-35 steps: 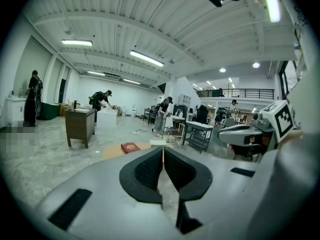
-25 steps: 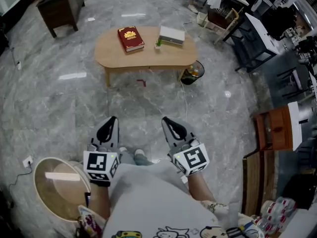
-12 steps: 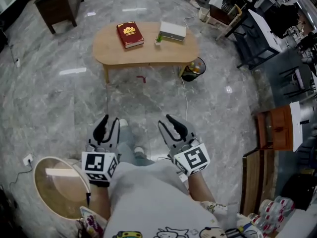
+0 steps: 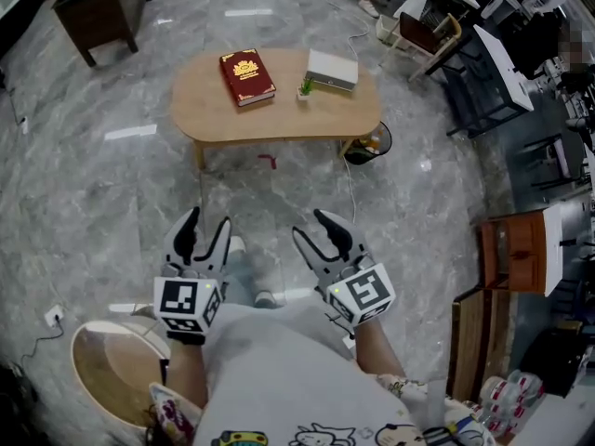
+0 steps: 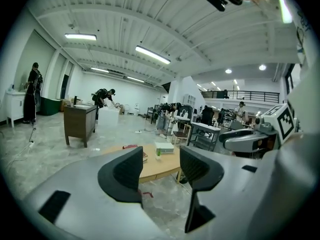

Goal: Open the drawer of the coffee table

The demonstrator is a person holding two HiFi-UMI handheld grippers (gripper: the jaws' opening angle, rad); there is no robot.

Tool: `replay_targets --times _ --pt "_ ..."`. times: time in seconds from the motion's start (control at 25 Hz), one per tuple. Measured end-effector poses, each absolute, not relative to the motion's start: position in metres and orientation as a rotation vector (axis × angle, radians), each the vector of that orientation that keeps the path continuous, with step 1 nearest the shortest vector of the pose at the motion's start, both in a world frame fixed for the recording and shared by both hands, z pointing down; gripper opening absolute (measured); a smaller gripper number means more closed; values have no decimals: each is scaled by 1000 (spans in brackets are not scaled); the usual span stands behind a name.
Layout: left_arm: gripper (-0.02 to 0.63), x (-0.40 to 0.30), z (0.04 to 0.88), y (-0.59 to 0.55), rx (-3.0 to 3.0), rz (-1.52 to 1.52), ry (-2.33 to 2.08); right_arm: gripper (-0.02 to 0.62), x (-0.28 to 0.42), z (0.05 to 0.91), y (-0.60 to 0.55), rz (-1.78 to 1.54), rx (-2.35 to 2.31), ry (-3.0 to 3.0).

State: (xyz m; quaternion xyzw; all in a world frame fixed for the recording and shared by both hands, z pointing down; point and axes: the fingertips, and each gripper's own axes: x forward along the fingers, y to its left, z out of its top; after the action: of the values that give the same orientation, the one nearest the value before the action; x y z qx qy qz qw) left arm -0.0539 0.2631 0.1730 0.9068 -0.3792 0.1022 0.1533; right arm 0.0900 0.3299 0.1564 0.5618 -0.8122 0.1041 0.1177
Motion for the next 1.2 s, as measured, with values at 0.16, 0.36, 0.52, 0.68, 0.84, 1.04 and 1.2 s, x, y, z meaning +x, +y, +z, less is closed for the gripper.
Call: replay_targets --times 0.16,0.36,0.52,0.68,0.84,1.04,1.2 --pt "229 -57 171 215 2610 295 -1071 188 81 154 279 307 1612 -2364" --pt "241 -68 168 167 2604 272 -1070 215 66 153 234 332 1603 -2362" --pt "247 -72 171 146 2603 272 -1064 222 60 153 213 342 1585 -2360" --pt "252 -77 179 137 2584 298 -1052 230 54 153 200 352 1577 -2366" --pt "258 -77 188 125 2560 318 -1052 233 60 155 188 384 1589 -2368" --pt "259 -73 198 110 2535 338 -1078 235 73 165 170 414 1567 -2367" --pt "261 -65 205 89 2507 349 -1120 235 86 175 146 437 1532 -2385"
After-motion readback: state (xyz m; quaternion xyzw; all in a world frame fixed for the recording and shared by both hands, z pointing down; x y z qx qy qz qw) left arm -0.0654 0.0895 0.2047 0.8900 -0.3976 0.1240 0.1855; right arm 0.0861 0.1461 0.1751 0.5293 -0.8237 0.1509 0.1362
